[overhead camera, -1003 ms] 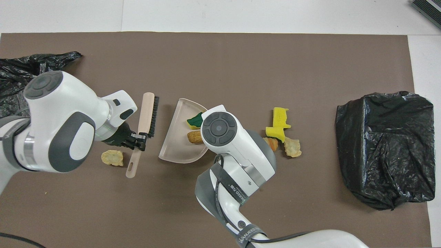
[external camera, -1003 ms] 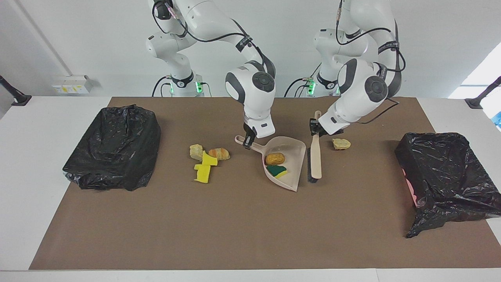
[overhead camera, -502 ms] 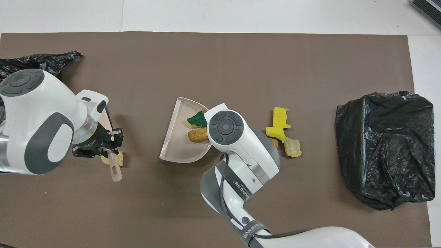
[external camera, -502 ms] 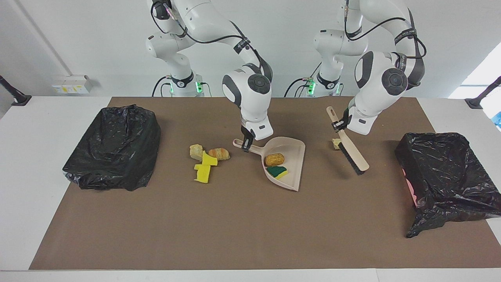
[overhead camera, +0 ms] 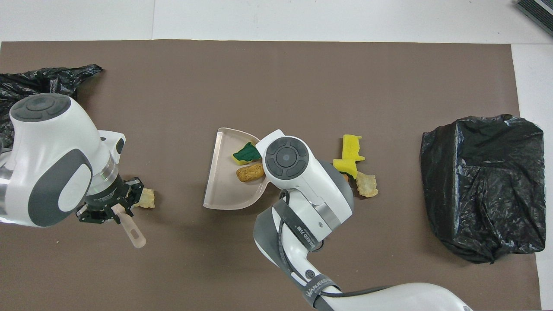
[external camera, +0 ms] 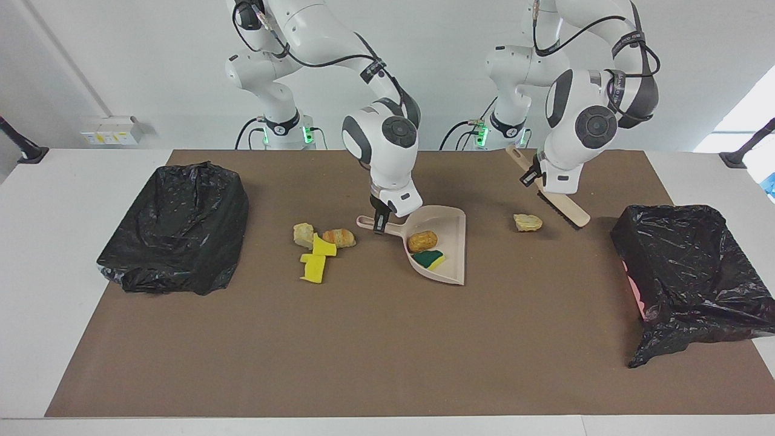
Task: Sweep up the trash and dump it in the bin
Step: 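Sweep the remaining bread piece into the dustpan with the brush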
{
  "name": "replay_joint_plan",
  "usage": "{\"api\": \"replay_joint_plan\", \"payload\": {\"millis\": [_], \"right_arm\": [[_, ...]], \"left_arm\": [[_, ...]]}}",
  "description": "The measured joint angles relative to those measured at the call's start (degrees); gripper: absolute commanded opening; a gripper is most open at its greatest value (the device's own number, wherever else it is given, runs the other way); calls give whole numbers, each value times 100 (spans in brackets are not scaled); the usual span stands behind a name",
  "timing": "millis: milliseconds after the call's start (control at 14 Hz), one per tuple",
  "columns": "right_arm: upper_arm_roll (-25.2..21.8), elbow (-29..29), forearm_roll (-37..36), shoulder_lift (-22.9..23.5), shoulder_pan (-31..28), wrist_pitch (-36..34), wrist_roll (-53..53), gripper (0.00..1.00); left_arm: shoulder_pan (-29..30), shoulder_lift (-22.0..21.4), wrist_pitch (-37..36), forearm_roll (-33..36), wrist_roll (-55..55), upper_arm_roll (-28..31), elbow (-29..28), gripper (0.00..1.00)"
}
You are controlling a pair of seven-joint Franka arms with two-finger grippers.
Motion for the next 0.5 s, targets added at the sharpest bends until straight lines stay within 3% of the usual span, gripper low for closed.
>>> {"api": "replay_joint_plan", "payload": {"millis": [287, 502], "right_arm": [[1, -1, -236, -74, 91, -308, 0, 0], [1, -1, -254, -77, 96, -327, 0, 0]], "left_arm": [[-137, -514, 947, -21, -6, -51, -1206, 0], [-308, -556, 1519, -417, 175, -77, -1412, 0]]}}
